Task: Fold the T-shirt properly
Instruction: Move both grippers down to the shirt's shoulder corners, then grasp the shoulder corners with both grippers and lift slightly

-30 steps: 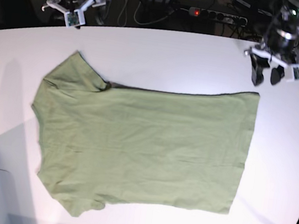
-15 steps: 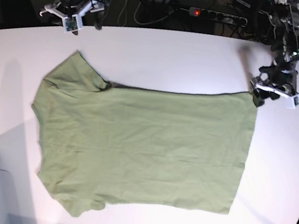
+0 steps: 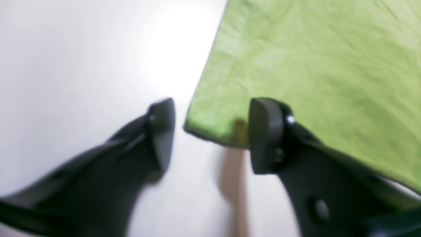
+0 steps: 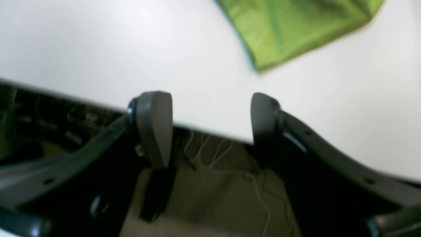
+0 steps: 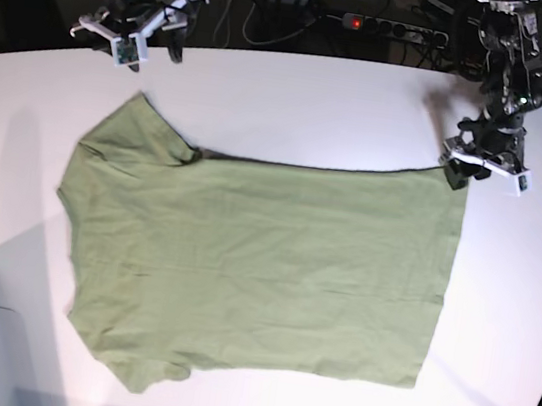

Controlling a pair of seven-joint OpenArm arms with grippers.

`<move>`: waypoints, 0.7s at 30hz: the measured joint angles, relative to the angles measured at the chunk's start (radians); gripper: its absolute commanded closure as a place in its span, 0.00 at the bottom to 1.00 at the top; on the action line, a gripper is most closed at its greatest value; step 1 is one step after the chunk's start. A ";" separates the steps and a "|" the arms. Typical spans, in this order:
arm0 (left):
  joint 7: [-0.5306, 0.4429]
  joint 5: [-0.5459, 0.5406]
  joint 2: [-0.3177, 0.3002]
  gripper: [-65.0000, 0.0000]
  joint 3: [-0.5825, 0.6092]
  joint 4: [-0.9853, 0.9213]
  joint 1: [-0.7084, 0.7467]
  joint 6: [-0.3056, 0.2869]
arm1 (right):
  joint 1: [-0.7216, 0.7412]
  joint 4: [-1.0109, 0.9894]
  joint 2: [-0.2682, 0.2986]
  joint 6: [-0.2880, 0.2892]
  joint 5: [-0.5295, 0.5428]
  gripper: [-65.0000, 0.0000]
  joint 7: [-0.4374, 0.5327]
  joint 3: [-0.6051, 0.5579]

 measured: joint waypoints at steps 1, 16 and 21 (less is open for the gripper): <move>-0.008 -0.007 0.000 0.65 0.000 -0.009 0.000 -0.004 | 0.010 0.000 0.000 0.000 0.000 0.45 0.001 0.000; -0.016 -0.011 -0.003 1.00 -0.003 -0.037 -0.007 -0.003 | 0.156 -0.005 0.000 0.000 0.000 0.38 -0.003 0.000; -0.013 -0.010 -0.003 1.00 -0.004 -0.031 -0.002 -0.003 | 0.194 -0.039 0.000 0.000 0.000 0.35 0.001 0.000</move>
